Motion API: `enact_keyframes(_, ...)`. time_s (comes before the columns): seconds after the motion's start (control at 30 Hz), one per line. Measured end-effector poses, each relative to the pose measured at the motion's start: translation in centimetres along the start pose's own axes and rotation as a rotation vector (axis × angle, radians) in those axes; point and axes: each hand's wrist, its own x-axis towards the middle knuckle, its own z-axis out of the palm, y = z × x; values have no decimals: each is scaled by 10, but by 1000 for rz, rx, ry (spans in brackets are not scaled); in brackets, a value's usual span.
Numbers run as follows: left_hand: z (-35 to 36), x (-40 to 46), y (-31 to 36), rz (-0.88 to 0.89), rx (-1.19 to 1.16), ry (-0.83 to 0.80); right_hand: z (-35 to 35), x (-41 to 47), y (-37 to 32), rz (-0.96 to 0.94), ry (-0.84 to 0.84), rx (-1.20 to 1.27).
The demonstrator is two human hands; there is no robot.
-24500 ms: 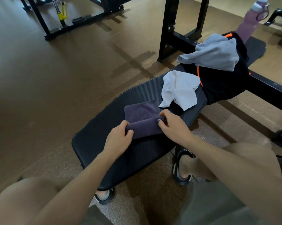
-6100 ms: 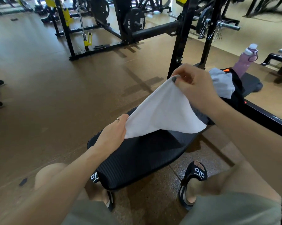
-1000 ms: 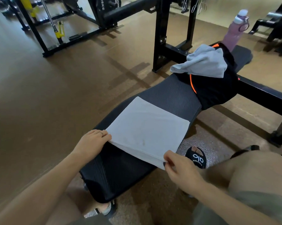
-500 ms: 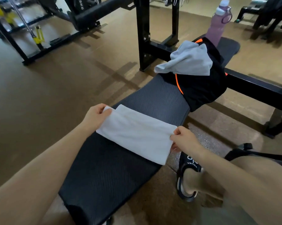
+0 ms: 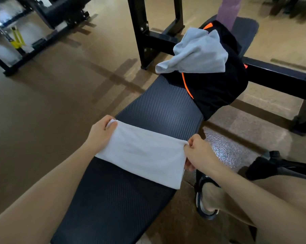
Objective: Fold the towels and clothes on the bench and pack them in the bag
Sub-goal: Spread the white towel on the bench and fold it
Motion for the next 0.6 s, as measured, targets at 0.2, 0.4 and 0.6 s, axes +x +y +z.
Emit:
enact_keyframes(0.2,4,-3,-3,64,6,24,-2,3,-1,48,-22,16)
enact_keyframes(0.4,2,-1,0,92,-12,35,-4,-5,-5,14,-4,38)
enact_keyframes(0.6,2,5,2,106,0,55,-3,-7,-4,-86,102,-180)
